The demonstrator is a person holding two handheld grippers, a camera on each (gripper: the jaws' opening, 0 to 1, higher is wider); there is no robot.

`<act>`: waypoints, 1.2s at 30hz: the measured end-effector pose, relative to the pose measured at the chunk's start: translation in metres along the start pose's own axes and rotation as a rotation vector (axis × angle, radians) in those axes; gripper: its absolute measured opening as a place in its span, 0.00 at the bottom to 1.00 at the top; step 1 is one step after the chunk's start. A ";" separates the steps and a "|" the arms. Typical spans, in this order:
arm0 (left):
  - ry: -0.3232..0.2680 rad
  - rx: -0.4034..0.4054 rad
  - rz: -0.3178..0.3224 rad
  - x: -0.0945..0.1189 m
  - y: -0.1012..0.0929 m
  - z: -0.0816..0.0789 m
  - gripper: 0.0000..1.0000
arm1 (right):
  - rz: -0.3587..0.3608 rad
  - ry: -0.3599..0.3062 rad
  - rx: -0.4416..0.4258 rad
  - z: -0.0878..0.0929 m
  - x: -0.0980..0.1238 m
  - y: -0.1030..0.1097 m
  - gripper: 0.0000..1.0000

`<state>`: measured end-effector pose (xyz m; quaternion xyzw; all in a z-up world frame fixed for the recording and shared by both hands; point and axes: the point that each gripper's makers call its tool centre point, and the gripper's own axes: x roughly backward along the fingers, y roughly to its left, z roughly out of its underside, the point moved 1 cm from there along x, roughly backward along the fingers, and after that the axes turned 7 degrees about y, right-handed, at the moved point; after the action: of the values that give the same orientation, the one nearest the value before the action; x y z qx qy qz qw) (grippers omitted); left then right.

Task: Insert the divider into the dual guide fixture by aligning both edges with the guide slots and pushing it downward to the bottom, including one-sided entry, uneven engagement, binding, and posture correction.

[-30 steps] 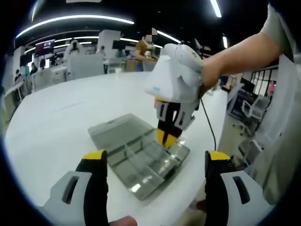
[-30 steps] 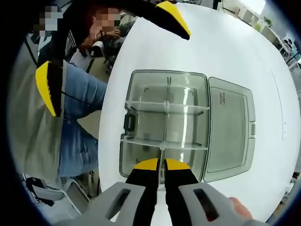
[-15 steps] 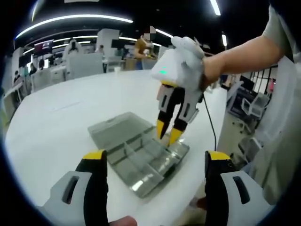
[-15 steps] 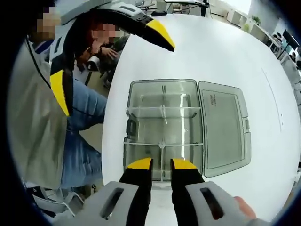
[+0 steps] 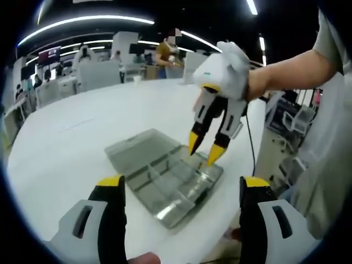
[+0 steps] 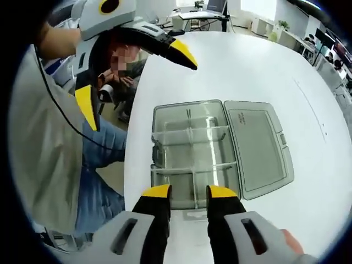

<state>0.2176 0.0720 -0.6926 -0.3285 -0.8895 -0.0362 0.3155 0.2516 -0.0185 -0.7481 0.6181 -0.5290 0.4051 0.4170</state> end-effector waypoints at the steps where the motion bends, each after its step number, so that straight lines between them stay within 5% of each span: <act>1: 0.001 0.000 0.001 0.000 0.000 0.000 0.83 | 0.001 -0.006 -0.003 0.000 0.000 0.000 0.23; 23: 0.068 -0.054 0.007 0.013 0.004 0.001 0.83 | 0.049 -0.308 -0.181 -0.017 0.015 0.019 0.43; 36: 0.108 -0.109 0.023 0.016 0.003 -0.001 0.83 | 0.087 -0.391 -0.221 -0.012 0.022 0.030 0.50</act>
<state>0.2104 0.0832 -0.6827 -0.3530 -0.8640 -0.0985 0.3453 0.2233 -0.0171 -0.7204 0.6122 -0.6671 0.2349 0.3537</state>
